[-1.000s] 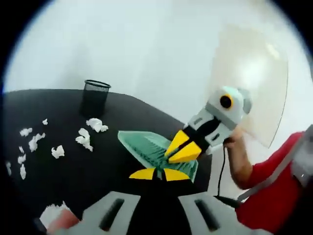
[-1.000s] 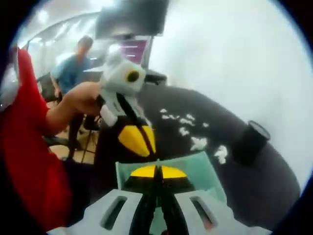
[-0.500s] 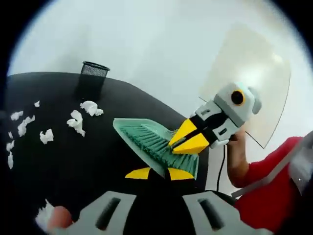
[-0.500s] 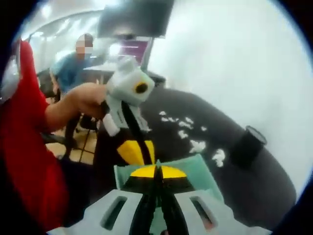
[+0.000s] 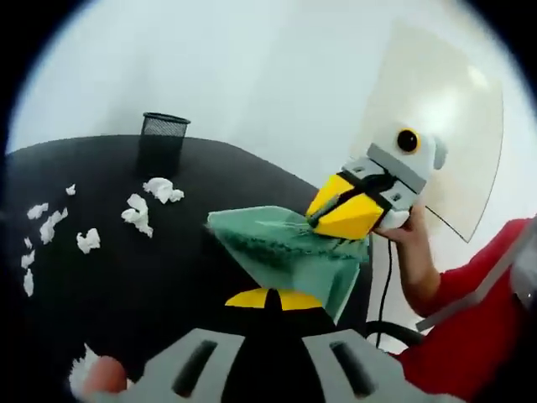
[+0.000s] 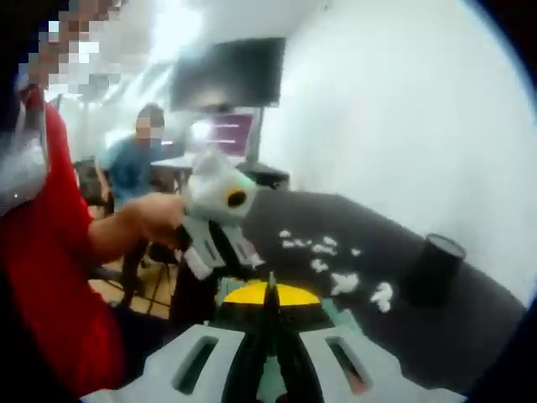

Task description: Pick up the broom and sweep the trash on the tabletop into the dustpan.

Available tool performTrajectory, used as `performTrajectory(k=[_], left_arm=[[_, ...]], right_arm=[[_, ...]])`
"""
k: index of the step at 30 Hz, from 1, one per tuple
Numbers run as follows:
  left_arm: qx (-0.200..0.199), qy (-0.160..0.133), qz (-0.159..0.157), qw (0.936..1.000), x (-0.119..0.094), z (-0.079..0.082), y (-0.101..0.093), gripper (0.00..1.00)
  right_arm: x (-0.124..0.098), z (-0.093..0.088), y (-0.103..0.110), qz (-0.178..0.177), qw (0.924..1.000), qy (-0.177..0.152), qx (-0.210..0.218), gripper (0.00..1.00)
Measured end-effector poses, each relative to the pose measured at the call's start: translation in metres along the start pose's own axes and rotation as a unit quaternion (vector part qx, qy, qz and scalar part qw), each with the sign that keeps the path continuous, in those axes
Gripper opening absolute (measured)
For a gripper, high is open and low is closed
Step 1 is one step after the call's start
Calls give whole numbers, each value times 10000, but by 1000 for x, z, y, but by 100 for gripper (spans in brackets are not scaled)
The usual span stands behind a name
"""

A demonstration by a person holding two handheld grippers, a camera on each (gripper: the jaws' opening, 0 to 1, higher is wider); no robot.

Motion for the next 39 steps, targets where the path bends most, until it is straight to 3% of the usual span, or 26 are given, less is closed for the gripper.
performTrajectory(k=[4,6,12,13,16,19,21,23,27,29,31,33,34,35,36,39], left_arm=[[350,-44,705,9969,-22,4,23,5],[462,-92,915,9947,-29,8,33,5],[529,-275,961,9936,-38,16,40,7],[557,-265,948,9936,-38,16,38,7],[697,-224,993,9924,-39,14,38,8],[863,-154,1056,9905,-37,12,40,8],[1012,-177,1016,9895,-34,15,36,8],[1209,-215,776,9894,-26,23,20,9],[1791,-95,490,9826,-9,35,-7,20],[1997,-32,287,9794,3,41,-22,27],[2213,139,-13,9751,16,43,-39,27],[2400,285,-158,9702,28,44,-48,26],[2490,341,-231,9676,33,44,-52,26],[2527,382,-285,9664,38,44,-56,26],[2558,437,-340,9651,43,43,-60,26],[2692,584,-450,9602,55,41,-66,27]], right_arm=[[3,-5,15,175,9998,105,-2,4],[10,-10,19,198,9995,236,-54,4],[29,-32,23,209,9969,728,-198,6],[27,-28,24,234,9976,624,-173,6],[12,1,27,361,9983,-272,368,15],[-21,30,15,150,9891,-1297,682,18],[-56,43,-9,-397,9769,-1966,740,19],[-101,44,-44,-1196,9537,-2608,908,19],[-163,15,-89,-2227,8989,-3388,1659,18],[-176,-6,-103,-2579,8770,-3581,1902,18],[-177,-29,-110,-2701,8669,-3613,2121,18],[-172,-53,-114,-2834,8644,-3498,2239,18],[-169,-63,-112,-2932,8673,-3218,2414,18],[-180,-47,-110,-3001,8547,-3622,2197,18],[-182,-44,-108,-3017,8488,-3757,2179,17],[-176,-60,-114,-3021,8526,-3480,2463,17]])
Point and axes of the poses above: the point that each gripper's makers call its tool centre point, and the gripper's own axes: x roughly forward along the fingers, y roughly to its left, z roughly out of its top, the point moved 1 cm from there along -x, roughly backward along the fingers, and after that the axes turned 7 degrees about z, right-handed, at the moved point
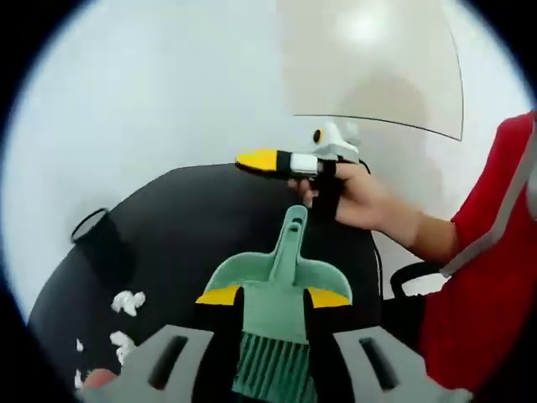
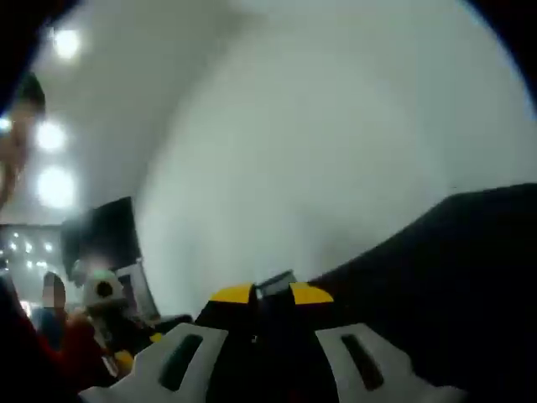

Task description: Pick up the broom and sweep the trash on the tabletop into the dustpan.

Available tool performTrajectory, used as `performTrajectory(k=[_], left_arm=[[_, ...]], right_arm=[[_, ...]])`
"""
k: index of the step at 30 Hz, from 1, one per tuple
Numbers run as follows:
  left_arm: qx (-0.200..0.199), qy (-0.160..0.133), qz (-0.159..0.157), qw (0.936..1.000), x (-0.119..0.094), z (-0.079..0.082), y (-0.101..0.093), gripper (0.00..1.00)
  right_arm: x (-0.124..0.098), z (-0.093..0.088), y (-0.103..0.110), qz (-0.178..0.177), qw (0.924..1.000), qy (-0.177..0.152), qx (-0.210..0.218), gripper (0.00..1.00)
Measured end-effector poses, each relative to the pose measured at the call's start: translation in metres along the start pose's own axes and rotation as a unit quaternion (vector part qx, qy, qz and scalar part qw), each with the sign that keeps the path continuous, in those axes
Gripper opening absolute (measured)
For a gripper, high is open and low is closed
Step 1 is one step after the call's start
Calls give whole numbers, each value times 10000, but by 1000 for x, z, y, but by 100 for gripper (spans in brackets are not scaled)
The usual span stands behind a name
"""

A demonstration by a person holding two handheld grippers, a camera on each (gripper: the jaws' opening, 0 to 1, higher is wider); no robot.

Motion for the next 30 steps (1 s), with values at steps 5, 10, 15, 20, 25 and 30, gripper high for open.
performTrajectory(k=[5,10,15,20,25,30], left_arm=[[252,222,-228,9992,22,4,-6,28],[628,684,-313,9952,39,-6,-5,28],[785,700,-556,9929,49,-2,-12,25],[984,708,-718,9900,46,-6,-22,14],[883,504,-678,9925,39,-4,-20,14],[722,47,-515,9961,22,10,-15,14]], right_arm=[[2,1,-2,22,9998,-45,204,17],[2,-3,12,59,9999,-43,103,17],[3,-1,6,67,9999,-22,114,17],[4,-3,5,80,9999,26,126,17],[6,-6,4,81,9998,149,87,17],[4,-4,1,88,9998,61,186,17]])
Point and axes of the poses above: the point that each gripper's makers call its tool centre point, and the gripper's own axes: x roughly forward along the fingers, y roughly to its left, z roughly out of its top, the point moved 1 cm from there along -x, roughly backward along the fingers, and after that the axes turned 7 degrees about z, right-handed, at the moved point
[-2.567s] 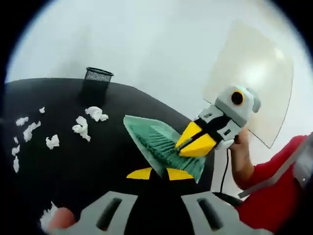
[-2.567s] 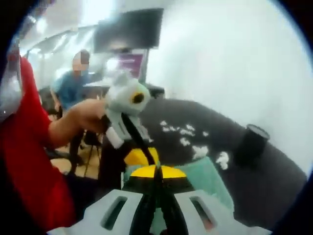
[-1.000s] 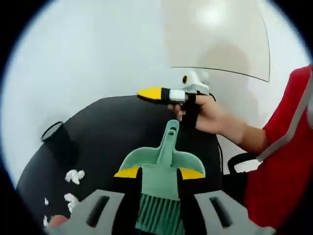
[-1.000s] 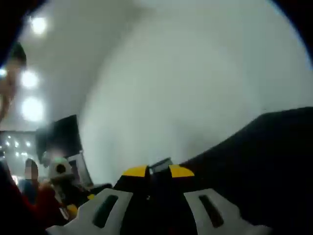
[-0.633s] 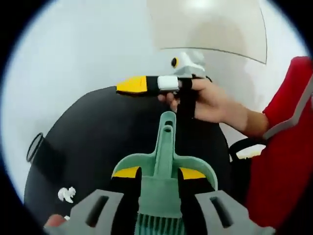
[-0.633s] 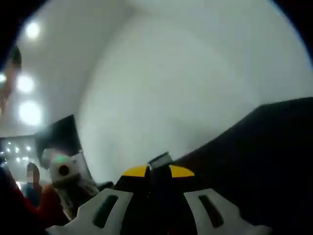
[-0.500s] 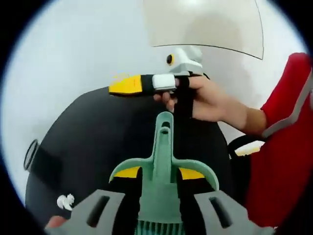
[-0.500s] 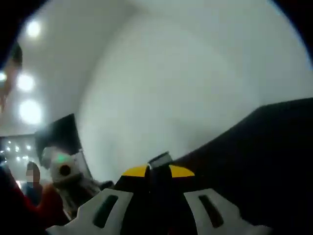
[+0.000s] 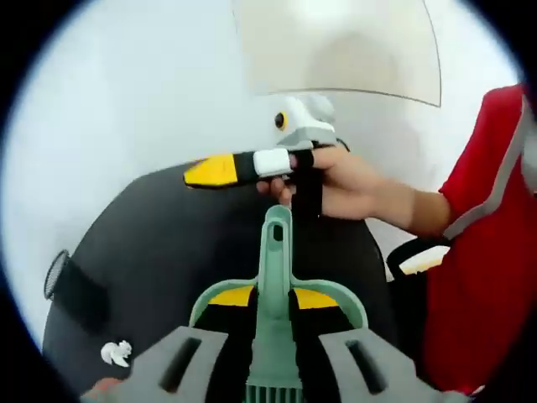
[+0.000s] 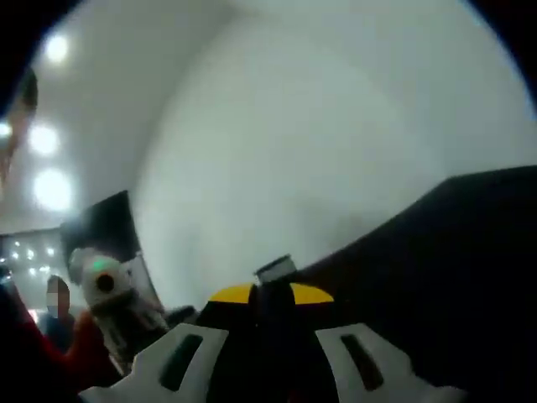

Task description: Pick up the broom and sweep the trash on the tabletop into the dustpan.

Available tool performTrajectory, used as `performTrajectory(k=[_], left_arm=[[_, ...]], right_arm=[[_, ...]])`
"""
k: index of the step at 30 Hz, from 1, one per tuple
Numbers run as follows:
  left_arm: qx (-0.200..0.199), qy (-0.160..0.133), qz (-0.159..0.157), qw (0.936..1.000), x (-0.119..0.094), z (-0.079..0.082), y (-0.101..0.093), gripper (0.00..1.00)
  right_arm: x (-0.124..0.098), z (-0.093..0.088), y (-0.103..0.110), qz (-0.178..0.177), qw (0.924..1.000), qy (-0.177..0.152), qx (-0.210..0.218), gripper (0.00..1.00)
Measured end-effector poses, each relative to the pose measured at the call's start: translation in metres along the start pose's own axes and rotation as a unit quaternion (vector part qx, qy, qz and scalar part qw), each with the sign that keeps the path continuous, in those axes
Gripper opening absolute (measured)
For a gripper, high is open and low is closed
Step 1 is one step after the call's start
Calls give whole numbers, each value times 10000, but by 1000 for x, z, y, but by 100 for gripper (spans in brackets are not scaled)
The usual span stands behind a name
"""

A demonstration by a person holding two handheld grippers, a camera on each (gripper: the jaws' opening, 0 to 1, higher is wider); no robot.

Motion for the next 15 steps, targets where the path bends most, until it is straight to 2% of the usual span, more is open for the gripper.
performTrajectory(k=[4,9,12,15], left_arm=[[-85,-396,266,9988,-25,12,8,14],[-197,-828,841,9928,-71,19,22,14],[-457,-1073,1315,9844,-103,13,35,14],[-777,-1340,1633,9743,-126,4,42,14]], right_arm=[[-1,0,0,17,10000,-22,43,17],[-2,0,1,53,10000,-9,77,17],[-2,2,-2,61,9999,-38,114,17],[-2,1,-1,70,9999,-34,121,17]])
Point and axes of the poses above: the point that each gripper's makers call its tool centre point, and the gripper's own axes: x roughly forward along the fingers, y roughly to its left, z roughly out of its top, the point moved 1 cm from there along -x, roughly backward along the fingers, and after that the axes turned 7 degrees about z, right-handed, at the moved point
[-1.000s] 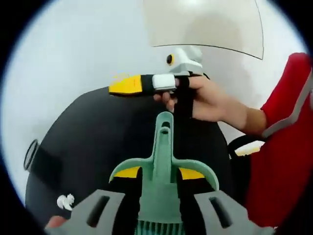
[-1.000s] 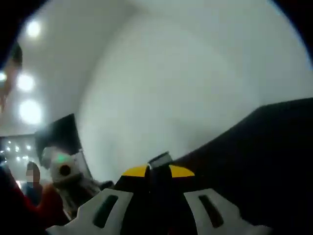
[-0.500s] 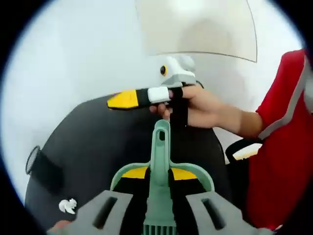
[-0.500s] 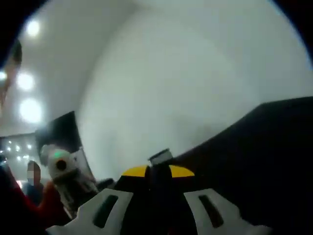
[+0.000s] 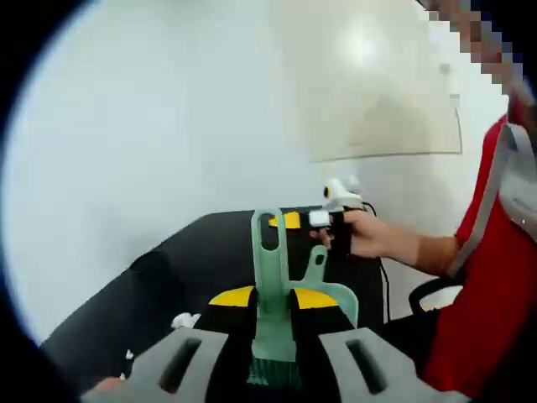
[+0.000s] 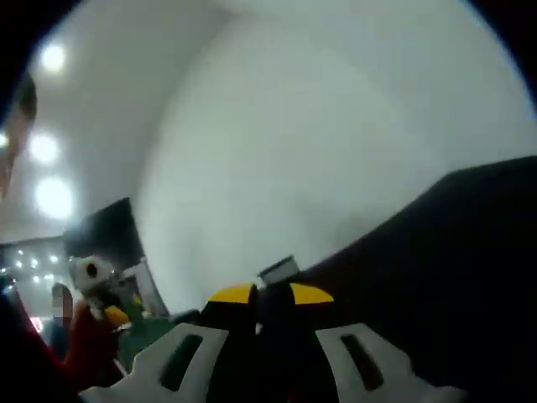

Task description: Pick up the broom and sweep the trash on the tabletop into the dustpan.

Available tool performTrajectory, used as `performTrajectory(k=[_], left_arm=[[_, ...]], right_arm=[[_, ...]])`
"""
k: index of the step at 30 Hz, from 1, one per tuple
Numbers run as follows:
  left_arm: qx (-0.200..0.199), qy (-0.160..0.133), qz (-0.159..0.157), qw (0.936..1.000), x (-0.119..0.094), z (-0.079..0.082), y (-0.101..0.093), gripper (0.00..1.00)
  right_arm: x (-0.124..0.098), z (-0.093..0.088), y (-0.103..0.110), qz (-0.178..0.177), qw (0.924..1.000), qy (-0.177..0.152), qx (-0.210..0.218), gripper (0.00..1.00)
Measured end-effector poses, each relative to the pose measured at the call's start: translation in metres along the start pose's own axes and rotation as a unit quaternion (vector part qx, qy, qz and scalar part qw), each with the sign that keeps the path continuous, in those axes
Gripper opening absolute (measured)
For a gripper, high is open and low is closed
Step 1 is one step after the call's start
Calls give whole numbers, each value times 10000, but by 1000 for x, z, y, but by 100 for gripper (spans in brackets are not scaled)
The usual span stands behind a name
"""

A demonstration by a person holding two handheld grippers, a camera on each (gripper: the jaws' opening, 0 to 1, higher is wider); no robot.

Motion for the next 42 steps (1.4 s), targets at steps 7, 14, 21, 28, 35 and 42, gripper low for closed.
performTrajectory(k=[7,14,21,28,35,42], left_arm=[[-771,-417,390,9954,-23,-11,17,14],[-1205,-666,779,9874,-30,-14,24,14],[-1379,-809,1081,9812,-32,-13,22,15],[-1310,-682,1520,9773,-32,-16,29,22],[-1281,-789,1749,9730,-44,-8,25,16],[-1020,-672,1526,9807,-48,3,16,15]], right_arm=[[0,-2,1,-38,10000,41,-19,17],[1,-3,1,-57,10000,77,-20,17],[1,-5,3,-57,9999,113,-47,17],[2,-6,6,-43,9999,124,-55,17],[1,-5,7,-8,10000,92,-12,17],[1,-5,7,-1,10000,95,-20,17]])
Point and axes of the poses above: the point that each gripper's makers call its tool centre point, and the gripper's own axes: x roughly forward along the fingers, y roughly to its left, z roughly out of its top, the point moved 1 cm from there along -x, roughly backward along the fingers, and after that the axes turned 7 degrees about z, right-handed, at the moved point
